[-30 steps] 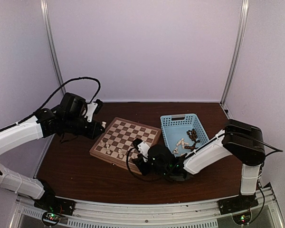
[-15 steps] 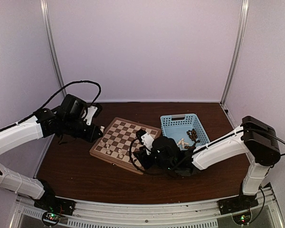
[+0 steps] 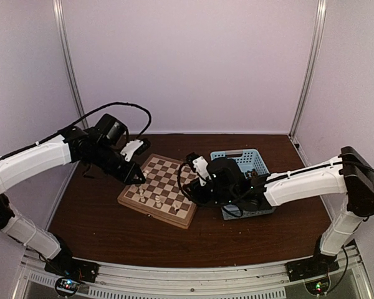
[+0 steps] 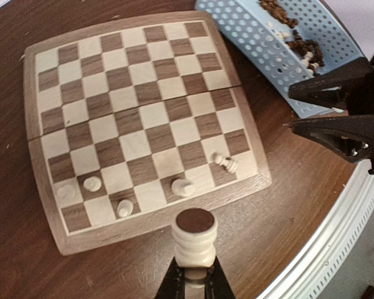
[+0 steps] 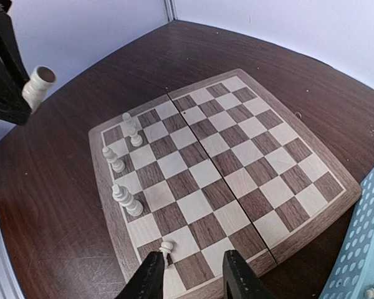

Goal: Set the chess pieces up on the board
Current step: Adjust the chess piece.

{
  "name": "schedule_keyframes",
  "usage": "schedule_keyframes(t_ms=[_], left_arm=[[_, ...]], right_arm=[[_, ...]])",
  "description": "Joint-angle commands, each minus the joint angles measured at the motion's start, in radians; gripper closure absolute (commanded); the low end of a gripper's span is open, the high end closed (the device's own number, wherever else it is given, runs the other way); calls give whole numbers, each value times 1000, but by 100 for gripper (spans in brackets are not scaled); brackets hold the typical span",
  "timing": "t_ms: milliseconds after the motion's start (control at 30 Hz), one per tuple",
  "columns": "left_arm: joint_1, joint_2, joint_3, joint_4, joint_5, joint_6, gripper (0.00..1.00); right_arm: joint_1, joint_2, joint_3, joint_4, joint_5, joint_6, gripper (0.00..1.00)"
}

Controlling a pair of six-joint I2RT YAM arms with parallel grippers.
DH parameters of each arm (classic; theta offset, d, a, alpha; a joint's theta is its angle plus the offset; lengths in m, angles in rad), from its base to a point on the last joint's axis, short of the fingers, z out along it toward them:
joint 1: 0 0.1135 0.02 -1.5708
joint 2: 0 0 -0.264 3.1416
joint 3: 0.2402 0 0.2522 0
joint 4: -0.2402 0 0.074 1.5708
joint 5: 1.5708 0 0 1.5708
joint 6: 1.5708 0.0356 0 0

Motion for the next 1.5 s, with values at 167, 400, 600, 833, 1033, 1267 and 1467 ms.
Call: schedule_keyframes(t_ms=[167,400,600,833,1033,1267,1467], left_arm=[[-33,148,214,-95,229,186,100],[-87,164,236,-54,294,231,100],[-105,212,303,-95,363,238,100],[-107,228,342,-143,343,242,100],[-106,261,370,-169,355,224,100],[-108,288,387,-178,393,202,100],[-108,296,391,-183,418,200,99]], right_arm=[[-105,-126,39,-10,-438,37,63],[-168,-188,51,-17,-619,98,59],[-63,-256,124,-346,-382,-350,48],[-58,-376,-16,-248,-277,-722,38],[-54,-455,-157,-83,-328,-1126,37],[6,-380,-27,-184,-193,-1364,40],[58,-292,25,-161,-126,-1528,42]])
